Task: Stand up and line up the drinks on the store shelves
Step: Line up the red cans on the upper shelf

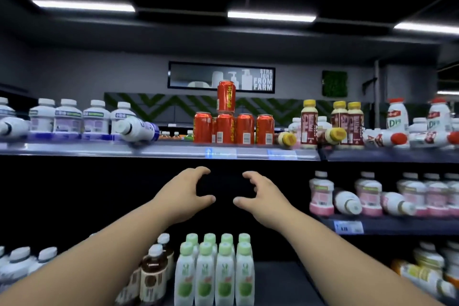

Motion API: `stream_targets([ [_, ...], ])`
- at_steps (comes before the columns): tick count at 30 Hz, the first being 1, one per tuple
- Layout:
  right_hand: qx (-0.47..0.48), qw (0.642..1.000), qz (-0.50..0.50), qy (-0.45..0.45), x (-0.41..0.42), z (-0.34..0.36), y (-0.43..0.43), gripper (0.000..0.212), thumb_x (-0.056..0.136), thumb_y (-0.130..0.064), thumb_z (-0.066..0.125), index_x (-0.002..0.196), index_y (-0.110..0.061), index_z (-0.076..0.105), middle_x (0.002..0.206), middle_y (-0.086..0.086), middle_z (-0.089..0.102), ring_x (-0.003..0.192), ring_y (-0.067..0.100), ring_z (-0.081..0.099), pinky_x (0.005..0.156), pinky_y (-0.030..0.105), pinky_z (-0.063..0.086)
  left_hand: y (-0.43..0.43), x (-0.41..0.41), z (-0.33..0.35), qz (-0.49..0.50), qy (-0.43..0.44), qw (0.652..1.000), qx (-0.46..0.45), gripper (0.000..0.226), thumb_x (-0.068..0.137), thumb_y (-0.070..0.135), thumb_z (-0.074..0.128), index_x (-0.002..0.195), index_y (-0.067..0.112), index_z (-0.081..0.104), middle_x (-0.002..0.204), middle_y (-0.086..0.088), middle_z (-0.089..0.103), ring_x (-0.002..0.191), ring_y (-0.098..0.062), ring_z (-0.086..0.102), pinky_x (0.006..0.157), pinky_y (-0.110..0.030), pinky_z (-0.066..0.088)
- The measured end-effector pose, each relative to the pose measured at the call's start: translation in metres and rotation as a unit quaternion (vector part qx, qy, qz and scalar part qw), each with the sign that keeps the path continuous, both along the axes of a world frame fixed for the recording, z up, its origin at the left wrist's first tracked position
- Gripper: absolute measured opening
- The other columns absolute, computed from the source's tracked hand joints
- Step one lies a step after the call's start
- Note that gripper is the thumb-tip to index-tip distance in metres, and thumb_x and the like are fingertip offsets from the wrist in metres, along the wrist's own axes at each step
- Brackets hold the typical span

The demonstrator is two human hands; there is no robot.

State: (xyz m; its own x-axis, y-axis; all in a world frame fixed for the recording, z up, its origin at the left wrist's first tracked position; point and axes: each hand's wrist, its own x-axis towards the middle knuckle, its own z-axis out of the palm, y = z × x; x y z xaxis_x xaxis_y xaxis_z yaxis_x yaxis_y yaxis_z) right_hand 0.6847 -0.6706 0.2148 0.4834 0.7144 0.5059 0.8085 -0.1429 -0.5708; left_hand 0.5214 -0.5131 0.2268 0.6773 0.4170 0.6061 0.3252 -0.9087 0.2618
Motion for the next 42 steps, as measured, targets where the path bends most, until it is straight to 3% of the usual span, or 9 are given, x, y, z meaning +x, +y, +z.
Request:
stream_targets([
  [8, 0.027, 0.999, -0.010, -0.029, 0.004, 0.086, 0.054, 0.074, 0.086, -0.041, 0.075, 0.148, -0.033, 0.037, 0.151, -0.002, 0.042, 0.135, 0.018, 0.044, 0.110, 0.040, 0.041, 0.062, 0.017, 0.076, -0.029, -0.020, 0.998, 0.050, 0.071, 0.081, 0.048, 0.073, 0.143, 0.033, 0.041, 0.144, 0.006, 0.048, 0.129, -0.013, 0.048, 0.107, -0.033, 0.041],
  [12, 0.054, 0.997, -0.019, -0.045, 0.008, 0.112, 0.070, 0.070, 0.088, -0.037, 0.075, 0.147, -0.031, 0.038, 0.132, -0.004, 0.047, 0.115, 0.013, 0.049, 0.097, 0.031, 0.044, 0.083, 0.031, 0.110, -0.053, -0.033, 0.996, 0.060, 0.066, 0.081, 0.044, 0.074, 0.139, 0.033, 0.046, 0.137, 0.006, 0.054, 0.118, -0.012, 0.053, 0.099, -0.030, 0.044],
  [15, 0.071, 0.995, -0.028, -0.057, 0.014, 0.126, 0.082, 0.067, 0.089, -0.034, 0.074, 0.145, -0.029, 0.039, 0.119, -0.010, 0.044, 0.105, 0.009, 0.046, 0.088, 0.027, 0.038, 0.099, 0.043, 0.129, -0.074, -0.049, 0.995, 0.048, 0.066, 0.079, 0.040, 0.078, 0.137, 0.030, 0.049, 0.130, 0.006, 0.059, 0.110, -0.010, 0.056, 0.095, -0.030, 0.046],
  [19, 0.085, 0.991, -0.046, -0.088, 0.027, 0.137, 0.104, 0.071, 0.085, -0.038, 0.076, 0.145, -0.033, 0.039, 0.138, 0.000, 0.048, 0.110, 0.013, 0.048, 0.091, 0.030, 0.041, 0.122, 0.059, 0.141, -0.080, -0.067, 0.994, 0.026, 0.066, 0.079, 0.040, 0.079, 0.137, 0.028, 0.049, 0.128, 0.003, 0.059, 0.105, -0.013, 0.058, 0.090, -0.030, 0.047],
  [25, 0.091, 0.987, -0.051, -0.120, 0.052, 0.150, 0.133, 0.073, 0.082, -0.042, 0.077, 0.144, -0.037, 0.038, 0.140, -0.002, 0.049, 0.115, 0.014, 0.052, 0.094, 0.039, 0.054, 0.141, 0.086, 0.140, -0.091, -0.104, 0.990, -0.010, 0.081, 0.080, 0.034, 0.080, 0.146, 0.028, 0.032, 0.129, 0.001, 0.050, 0.101, -0.014, 0.059, 0.081, -0.029, 0.053],
  [28, 0.109, 0.983, -0.047, -0.141, 0.066, 0.164, 0.141, 0.075, 0.084, -0.040, 0.076, 0.147, -0.033, 0.036, 0.139, 0.000, 0.048, 0.115, 0.016, 0.054, 0.091, 0.038, 0.055, 0.146, 0.102, 0.143, -0.069, -0.141, 0.987, -0.020, 0.089, 0.079, 0.038, 0.080, 0.149, 0.033, 0.025, 0.140, -0.005, 0.045, 0.112, -0.022, 0.057, 0.088, -0.040, 0.057],
  [33, 0.152, 0.971, -0.051, -0.175, 0.084, 0.201, 0.149, 0.075, 0.087, -0.037, 0.074, 0.149, -0.029, 0.032, 0.147, 0.001, 0.045, 0.121, 0.017, 0.049, 0.084, 0.031, 0.042, 0.154, 0.125, 0.151, 0.002, -0.177, 0.984, -0.017, 0.095, 0.074, 0.048, 0.082, 0.148, 0.031, 0.026, 0.144, -0.009, 0.044, 0.127, -0.028, 0.049, 0.100, -0.048, 0.050],
  [38, 0.157, 0.978, -0.035, -0.135, 0.097, 0.225, 0.166, 0.083, 0.086, -0.037, 0.076, 0.150, -0.034, 0.023, 0.147, 0.004, 0.042, 0.124, 0.027, 0.052, 0.095, 0.050, 0.053, 0.163, 0.143, 0.149, 0.017, -0.163, 0.985, -0.052, 0.106, 0.066, 0.052, 0.086, 0.148, 0.030, 0.024, 0.143, -0.008, 0.043, 0.119, -0.027, 0.054, 0.097, -0.046, 0.052],
  [42, 0.141, 0.987, -0.011, -0.082, 0.104, 0.235, 0.185, 0.090, 0.086, -0.037, 0.075, 0.152, -0.036, 0.014, 0.143, 0.006, 0.043, 0.116, 0.027, 0.056, 0.092, 0.050, 0.054, 0.172, 0.150, 0.143, 0.035, -0.141, 0.986, -0.078, 0.096, 0.066, 0.047, 0.087, 0.140, 0.029, 0.029, 0.125, -0.006, 0.048, 0.103, -0.023, 0.058, 0.088, -0.044, 0.056],
])
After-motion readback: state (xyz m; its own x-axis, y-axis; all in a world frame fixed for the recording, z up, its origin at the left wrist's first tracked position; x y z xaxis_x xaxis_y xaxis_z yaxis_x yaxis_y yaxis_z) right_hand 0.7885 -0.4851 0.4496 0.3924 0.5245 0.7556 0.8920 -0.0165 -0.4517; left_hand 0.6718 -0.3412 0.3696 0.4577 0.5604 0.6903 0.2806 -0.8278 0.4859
